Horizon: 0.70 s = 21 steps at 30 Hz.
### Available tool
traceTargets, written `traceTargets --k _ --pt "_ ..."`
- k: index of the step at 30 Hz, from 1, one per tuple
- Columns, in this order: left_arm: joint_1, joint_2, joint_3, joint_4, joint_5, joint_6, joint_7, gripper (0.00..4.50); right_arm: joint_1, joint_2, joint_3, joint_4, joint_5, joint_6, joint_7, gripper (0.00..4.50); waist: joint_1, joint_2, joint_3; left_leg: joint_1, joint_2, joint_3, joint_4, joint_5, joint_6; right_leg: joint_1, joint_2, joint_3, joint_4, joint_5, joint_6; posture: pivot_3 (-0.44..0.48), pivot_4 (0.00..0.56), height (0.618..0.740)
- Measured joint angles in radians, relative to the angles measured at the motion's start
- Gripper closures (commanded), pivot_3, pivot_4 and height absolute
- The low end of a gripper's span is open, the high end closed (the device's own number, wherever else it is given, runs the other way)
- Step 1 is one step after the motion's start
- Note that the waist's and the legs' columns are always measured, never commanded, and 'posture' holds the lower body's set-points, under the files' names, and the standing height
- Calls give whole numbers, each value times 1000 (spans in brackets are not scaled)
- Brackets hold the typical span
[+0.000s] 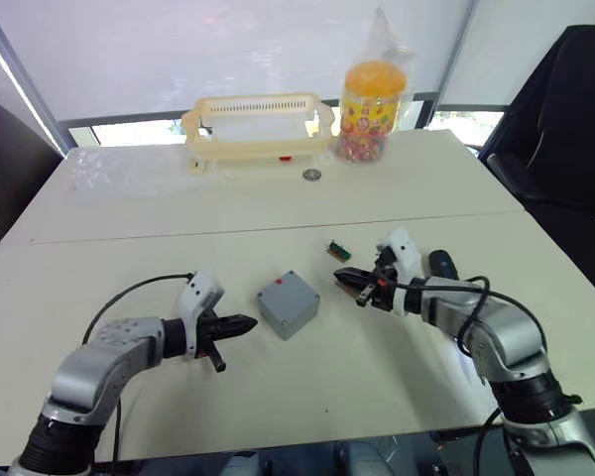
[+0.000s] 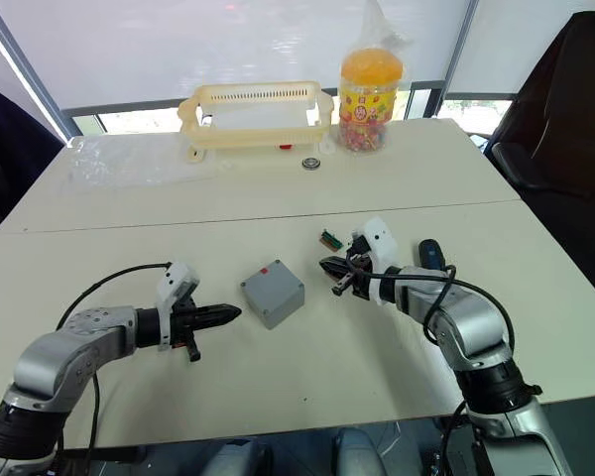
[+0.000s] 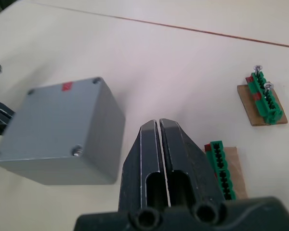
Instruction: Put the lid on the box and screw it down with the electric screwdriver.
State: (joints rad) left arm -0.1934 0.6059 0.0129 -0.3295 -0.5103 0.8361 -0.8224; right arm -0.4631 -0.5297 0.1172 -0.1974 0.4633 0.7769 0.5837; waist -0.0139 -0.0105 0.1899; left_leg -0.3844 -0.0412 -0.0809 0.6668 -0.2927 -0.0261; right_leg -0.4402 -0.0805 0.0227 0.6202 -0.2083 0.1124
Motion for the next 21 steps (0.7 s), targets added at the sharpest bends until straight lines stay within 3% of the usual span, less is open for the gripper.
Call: traceTargets --k 9,16,21 --pt "-8 -48 -38 10 13 -18 66 4500 -38 63 88 135 -80 -102 98 4473 1 0 0 0 0 0 0 0 0 0 0 0 0 0 0 0 150 740" --pt "-58 -40 -62 93 67 -76 59 4500 -25 80 124 128 -103 -99 130 4473 1 0 0 0 -2 0 0 0 -1 0 0 0 0 0 -1 0 150 740" --pt "-102 -34 -71 144 88 -101 47 4500 44 80 114 21 -99 -37 114 4473 1 0 0 0 -2 -1 0 0 -1 0 0 0 0 0 -1 0 150 740"
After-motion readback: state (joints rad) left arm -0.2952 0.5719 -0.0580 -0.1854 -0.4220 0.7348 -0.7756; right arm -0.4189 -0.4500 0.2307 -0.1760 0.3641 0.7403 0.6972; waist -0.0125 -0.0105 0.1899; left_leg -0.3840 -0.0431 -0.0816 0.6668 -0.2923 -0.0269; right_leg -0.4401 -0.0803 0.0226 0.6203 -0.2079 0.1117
